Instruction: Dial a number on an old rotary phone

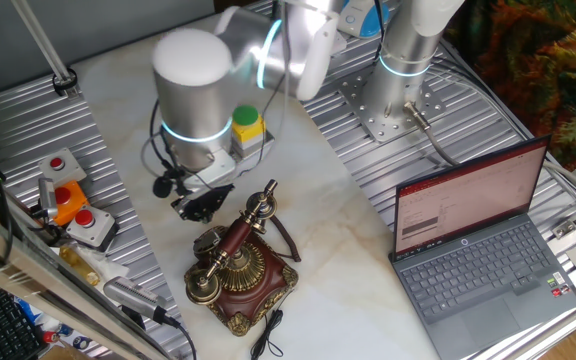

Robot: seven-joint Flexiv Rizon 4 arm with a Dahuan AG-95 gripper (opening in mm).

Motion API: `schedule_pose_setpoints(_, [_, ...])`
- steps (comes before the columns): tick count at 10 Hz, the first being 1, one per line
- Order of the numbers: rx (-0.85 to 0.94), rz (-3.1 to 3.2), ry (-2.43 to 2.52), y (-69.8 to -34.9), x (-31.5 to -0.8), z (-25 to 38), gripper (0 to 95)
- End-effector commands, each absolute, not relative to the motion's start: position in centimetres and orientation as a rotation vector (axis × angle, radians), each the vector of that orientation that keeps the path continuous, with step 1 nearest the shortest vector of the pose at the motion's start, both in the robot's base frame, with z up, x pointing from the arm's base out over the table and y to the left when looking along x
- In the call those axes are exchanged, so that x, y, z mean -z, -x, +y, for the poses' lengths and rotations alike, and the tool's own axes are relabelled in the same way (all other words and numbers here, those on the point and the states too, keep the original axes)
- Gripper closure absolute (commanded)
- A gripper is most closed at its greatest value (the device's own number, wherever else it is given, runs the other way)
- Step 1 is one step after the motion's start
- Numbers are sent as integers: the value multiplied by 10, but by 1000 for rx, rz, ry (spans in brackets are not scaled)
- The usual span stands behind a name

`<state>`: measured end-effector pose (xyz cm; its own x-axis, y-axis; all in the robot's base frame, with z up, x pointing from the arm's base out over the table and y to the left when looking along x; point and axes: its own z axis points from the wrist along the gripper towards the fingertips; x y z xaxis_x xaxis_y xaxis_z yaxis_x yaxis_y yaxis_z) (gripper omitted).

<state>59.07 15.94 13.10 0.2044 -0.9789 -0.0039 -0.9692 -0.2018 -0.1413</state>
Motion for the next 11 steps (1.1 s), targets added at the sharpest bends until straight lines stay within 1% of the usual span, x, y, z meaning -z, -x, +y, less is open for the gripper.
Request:
schedule_pose_setpoints(1, [139,1911,2355,-592,-129,161,950])
schedule_pose_setpoints(11, [199,1921,2401,-589,-126,162,950])
